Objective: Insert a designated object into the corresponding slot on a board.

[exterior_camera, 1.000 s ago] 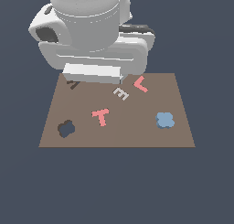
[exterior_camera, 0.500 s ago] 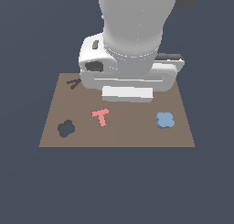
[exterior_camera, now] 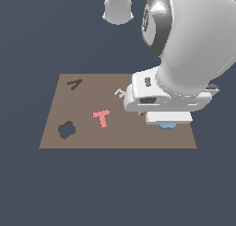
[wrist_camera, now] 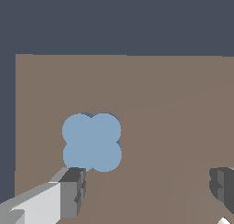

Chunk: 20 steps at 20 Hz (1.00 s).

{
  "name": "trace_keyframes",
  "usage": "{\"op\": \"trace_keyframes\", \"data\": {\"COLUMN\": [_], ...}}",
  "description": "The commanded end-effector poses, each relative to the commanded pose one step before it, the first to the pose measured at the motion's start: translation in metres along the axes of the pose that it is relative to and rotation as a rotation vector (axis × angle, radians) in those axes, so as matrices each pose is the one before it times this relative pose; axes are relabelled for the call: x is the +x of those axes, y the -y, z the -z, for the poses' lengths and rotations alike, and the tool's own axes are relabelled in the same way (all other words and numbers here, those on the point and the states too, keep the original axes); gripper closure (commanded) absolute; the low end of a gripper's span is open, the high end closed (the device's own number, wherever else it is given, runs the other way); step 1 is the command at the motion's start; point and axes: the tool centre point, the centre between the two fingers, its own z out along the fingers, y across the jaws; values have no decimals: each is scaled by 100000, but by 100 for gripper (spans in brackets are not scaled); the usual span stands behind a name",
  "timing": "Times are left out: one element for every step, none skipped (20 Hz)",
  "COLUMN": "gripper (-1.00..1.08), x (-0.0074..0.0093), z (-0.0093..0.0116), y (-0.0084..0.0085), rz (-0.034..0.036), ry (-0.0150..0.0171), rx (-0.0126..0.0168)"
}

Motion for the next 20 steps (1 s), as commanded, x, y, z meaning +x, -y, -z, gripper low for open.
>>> {"op": "trace_keyframes", "data": {"gripper": [-92,-92,-92,-92,-92,-92,-92,-92,-92,-92,-92,-92,-92,-92,-92,-92,-92,-92,-92,-92], "x": [571,165,149,131,115,100,85,69,57,38,28,9,-93,3,8,13,16,19,16,11], "z": [-940,-294,-258,-221,-187,-155,-125,-97,-73,-49,-30,-10,25,-41,-124,-206,-289,-372,-333,-290], "y": [1576,503,437,382,327,269,218,178,118,96,28,9,-6,1,3,4,6,7,-4,4], "rz": [813,307,266,238,206,168,137,119,69,69,0,0,84,0,0,0,0,0,-17,0], "ry": [-239,-28,-24,-22,-19,-15,-12,-10,-6,-6,0,0,81,0,0,0,0,0,-62,0], "rx": [-73,-18,-16,-16,-14,-12,-10,-9,-6,-6,0,0,25,0,0,0,0,0,-26,0]}}
